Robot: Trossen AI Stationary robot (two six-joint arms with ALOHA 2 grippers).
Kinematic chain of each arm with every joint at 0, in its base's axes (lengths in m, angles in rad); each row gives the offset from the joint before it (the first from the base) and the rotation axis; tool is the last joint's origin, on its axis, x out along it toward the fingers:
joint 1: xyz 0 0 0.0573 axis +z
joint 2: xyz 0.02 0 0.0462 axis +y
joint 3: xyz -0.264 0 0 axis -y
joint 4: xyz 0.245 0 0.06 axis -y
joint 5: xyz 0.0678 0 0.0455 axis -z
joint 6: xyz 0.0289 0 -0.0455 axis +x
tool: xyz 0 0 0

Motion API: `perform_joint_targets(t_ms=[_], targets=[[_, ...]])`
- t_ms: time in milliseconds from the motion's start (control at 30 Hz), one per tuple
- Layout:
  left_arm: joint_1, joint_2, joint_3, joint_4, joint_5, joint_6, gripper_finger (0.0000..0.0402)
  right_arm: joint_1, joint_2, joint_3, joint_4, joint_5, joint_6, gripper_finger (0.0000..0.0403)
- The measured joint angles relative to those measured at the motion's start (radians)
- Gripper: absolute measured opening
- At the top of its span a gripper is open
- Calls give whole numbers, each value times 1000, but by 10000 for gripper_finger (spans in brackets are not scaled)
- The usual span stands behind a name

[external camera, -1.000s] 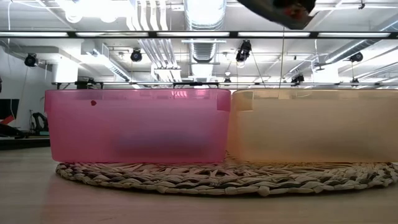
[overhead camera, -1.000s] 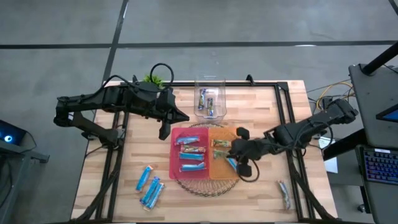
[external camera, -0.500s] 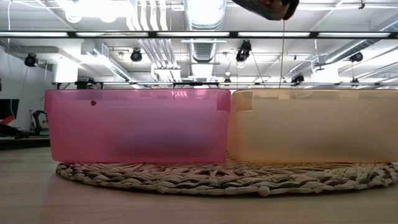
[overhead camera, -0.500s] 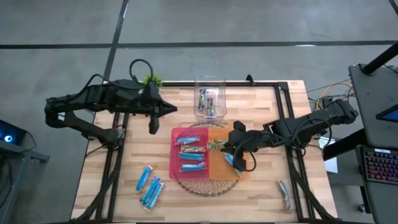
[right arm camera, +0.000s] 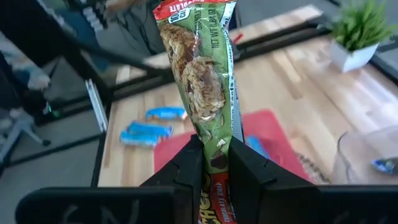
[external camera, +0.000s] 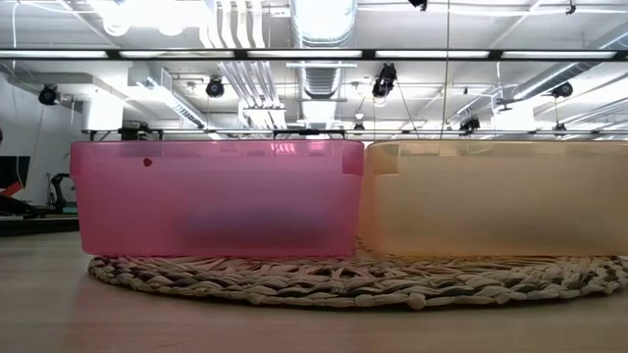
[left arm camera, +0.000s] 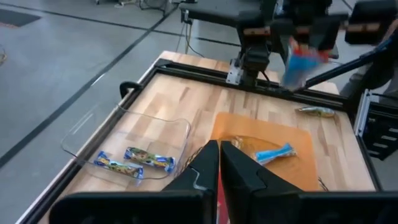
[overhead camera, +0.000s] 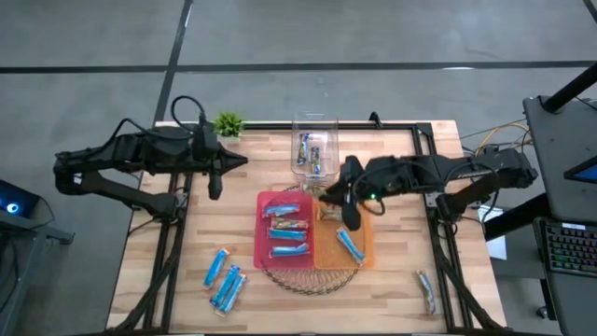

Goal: Pick and place Granola Bars by type
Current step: Put the red granola bar into the red bin

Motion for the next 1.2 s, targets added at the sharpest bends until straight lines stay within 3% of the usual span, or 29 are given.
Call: perform_joint_targets(t_ms=[400, 633, 800, 967, 1200], targets=[[0, -41, 3, 4, -17, 21, 0, -91, 1, 169, 0, -29, 37, 52], [0, -48, 3, 4, -19, 33, 0, -123, 65, 283, -12, -150, 55, 52], [0, -49, 3, 4, -19, 32, 0, -138, 176, 413, -181, -232, 51, 52], [0, -54, 4, 4, -19, 20, 0, -148, 280, 558, -432, -233, 15, 52], [0, -58, 4, 4, -19, 19, 0, -146, 426, 699, -571, -235, -65, 52]])
